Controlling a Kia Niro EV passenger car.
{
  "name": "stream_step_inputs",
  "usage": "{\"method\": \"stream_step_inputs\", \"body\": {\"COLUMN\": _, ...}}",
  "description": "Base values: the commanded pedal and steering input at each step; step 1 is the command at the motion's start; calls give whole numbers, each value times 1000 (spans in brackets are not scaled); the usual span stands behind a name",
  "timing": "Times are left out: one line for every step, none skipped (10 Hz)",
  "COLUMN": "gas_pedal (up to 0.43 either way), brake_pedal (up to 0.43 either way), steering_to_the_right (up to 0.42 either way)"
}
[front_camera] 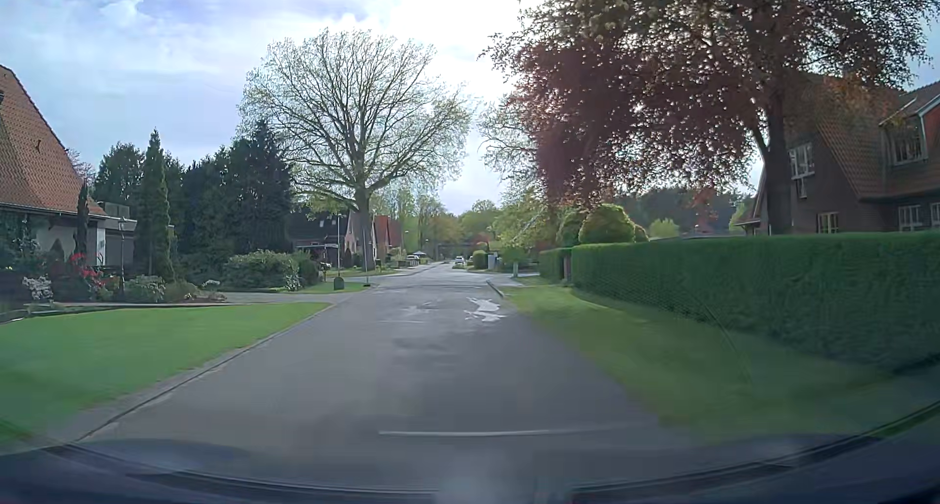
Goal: Follow the waypoints while adhering to traffic rules and regulations
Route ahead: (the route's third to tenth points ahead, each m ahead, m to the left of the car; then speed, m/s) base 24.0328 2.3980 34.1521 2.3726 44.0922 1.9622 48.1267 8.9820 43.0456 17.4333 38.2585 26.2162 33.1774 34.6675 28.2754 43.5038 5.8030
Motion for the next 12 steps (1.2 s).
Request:
{"method": "stream_step_inputs", "body": {"gas_pedal": 47, "brake_pedal": 0, "steering_to_the_right": -18}}
{"method": "stream_step_inputs", "body": {"gas_pedal": 47, "brake_pedal": 0, "steering_to_the_right": -16}}
{"method": "stream_step_inputs", "body": {"gas_pedal": 47, "brake_pedal": 0, "steering_to_the_right": -16}}
{"method": "stream_step_inputs", "body": {"gas_pedal": 59, "brake_pedal": 0, "steering_to_the_right": -16}}
{"method": "stream_step_inputs", "body": {"gas_pedal": 59, "brake_pedal": 0, "steering_to_the_right": -16}}
{"method": "stream_step_inputs", "body": {"gas_pedal": 59, "brake_pedal": 0, "steering_to_the_right": -15}}
{"method": "stream_step_inputs", "body": {"gas_pedal": 67, "brake_pedal": 0, "steering_to_the_right": -13}}
{"method": "stream_step_inputs", "body": {"gas_pedal": 67, "brake_pedal": 0, "steering_to_the_right": -13}}
{"method": "stream_step_inputs", "body": {"gas_pedal": 67, "brake_pedal": 0, "steering_to_the_right": -12}}
{"method": "stream_step_inputs", "body": {"gas_pedal": 67, "brake_pedal": 0, "steering_to_the_right": -11}}
{"method": "stream_step_inputs", "body": {"gas_pedal": 67, "brake_pedal": 0, "steering_to_the_right": -10}}
{"method": "stream_step_inputs", "body": {"gas_pedal": 59, "brake_pedal": 0, "steering_to_the_right": -10}}
